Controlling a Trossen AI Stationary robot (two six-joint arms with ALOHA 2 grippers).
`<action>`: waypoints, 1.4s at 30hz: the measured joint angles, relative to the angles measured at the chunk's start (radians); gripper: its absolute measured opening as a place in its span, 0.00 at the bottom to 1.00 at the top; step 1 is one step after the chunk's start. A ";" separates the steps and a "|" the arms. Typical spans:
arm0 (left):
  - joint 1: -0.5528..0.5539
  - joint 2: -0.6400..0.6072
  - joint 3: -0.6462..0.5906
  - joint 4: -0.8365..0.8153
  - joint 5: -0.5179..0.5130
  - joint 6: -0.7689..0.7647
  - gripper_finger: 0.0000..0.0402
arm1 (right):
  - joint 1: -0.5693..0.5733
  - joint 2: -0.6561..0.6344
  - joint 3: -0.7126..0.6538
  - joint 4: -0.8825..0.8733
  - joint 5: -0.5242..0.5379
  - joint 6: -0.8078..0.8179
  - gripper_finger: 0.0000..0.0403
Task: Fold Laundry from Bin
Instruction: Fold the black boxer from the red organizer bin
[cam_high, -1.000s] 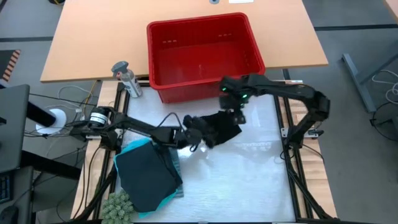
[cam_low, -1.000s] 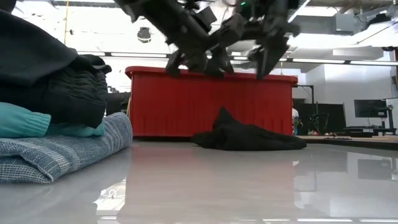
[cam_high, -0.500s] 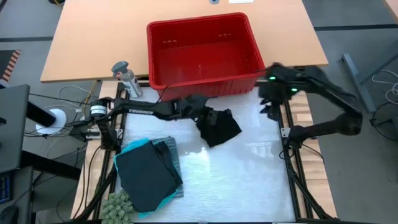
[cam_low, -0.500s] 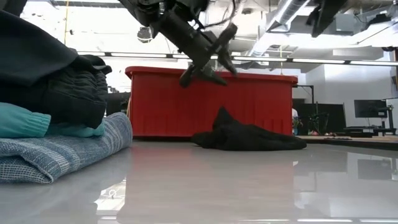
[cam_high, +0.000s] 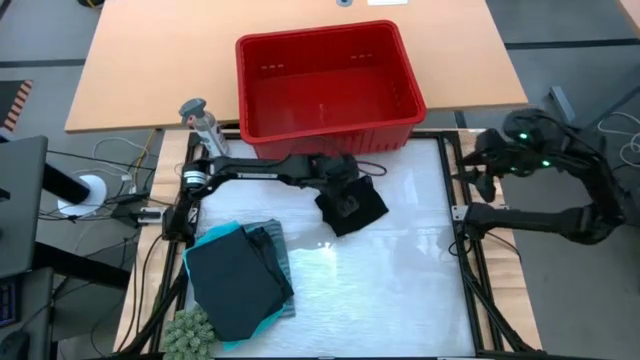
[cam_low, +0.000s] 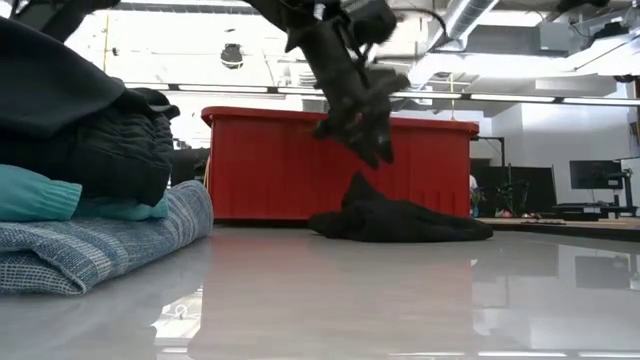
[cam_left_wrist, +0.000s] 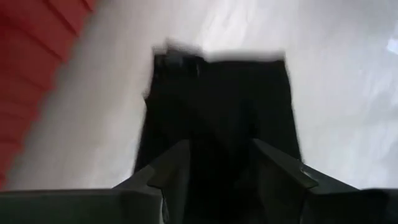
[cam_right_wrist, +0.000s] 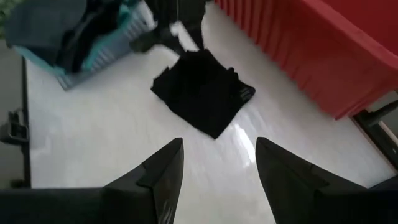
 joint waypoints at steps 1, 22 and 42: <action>-0.003 0.019 0.014 -0.035 0.006 0.006 0.38 | 0.000 -0.017 0.000 0.000 0.000 0.014 0.56; -0.038 0.114 0.033 -0.069 -0.104 0.047 0.34 | 0.000 -0.174 -0.001 -0.003 0.020 0.154 0.56; -0.047 0.181 0.034 -0.021 -0.113 0.052 0.24 | 0.000 -0.174 -0.001 -0.007 0.018 0.146 0.56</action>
